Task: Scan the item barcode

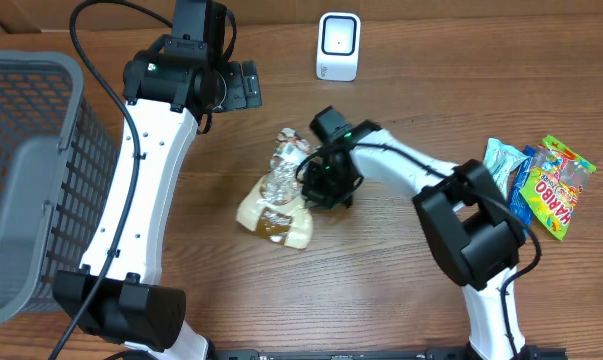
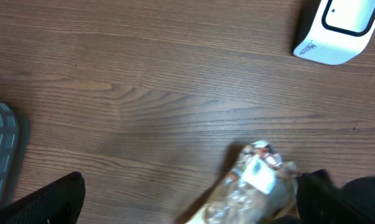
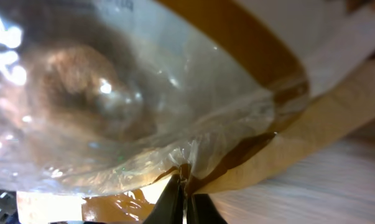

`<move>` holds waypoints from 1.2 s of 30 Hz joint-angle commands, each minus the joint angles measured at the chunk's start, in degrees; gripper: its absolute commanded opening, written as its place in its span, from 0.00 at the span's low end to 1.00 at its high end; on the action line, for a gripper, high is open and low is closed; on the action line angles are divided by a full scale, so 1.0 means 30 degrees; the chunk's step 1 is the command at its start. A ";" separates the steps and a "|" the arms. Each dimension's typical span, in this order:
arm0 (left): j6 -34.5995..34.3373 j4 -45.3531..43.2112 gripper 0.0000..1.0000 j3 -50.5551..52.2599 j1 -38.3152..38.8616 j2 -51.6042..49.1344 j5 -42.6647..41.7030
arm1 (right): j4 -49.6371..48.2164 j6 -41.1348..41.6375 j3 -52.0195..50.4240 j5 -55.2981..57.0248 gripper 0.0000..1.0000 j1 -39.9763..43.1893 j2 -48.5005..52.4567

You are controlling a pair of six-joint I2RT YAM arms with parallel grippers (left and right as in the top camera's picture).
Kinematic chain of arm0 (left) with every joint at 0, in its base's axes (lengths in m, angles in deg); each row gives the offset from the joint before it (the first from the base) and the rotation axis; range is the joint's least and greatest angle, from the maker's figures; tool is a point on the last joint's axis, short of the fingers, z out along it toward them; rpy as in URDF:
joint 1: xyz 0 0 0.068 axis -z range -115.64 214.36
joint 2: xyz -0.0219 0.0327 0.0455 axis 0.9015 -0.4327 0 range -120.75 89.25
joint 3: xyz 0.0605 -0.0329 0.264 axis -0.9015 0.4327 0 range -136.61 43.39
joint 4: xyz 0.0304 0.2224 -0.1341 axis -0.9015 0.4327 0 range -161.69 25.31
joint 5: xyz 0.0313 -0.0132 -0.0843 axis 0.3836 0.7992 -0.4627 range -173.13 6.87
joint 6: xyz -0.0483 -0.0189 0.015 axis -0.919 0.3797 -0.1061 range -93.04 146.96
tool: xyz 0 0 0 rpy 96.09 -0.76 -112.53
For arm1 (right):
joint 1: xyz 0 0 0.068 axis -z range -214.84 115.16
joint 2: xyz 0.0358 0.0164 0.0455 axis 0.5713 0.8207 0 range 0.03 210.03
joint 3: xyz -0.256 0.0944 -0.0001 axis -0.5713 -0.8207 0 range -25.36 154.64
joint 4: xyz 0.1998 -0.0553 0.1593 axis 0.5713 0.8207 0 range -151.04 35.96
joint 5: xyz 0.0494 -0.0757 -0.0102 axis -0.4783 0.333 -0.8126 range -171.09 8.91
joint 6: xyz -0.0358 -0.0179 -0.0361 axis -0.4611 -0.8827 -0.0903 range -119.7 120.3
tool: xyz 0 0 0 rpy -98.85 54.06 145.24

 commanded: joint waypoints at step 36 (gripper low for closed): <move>0.0430 -0.0007 0.99 -0.0306 -0.0080 0.0284 0.0109 | -0.0102 -0.1428 0.0262 0.7257 0.89 0.3045 -0.1698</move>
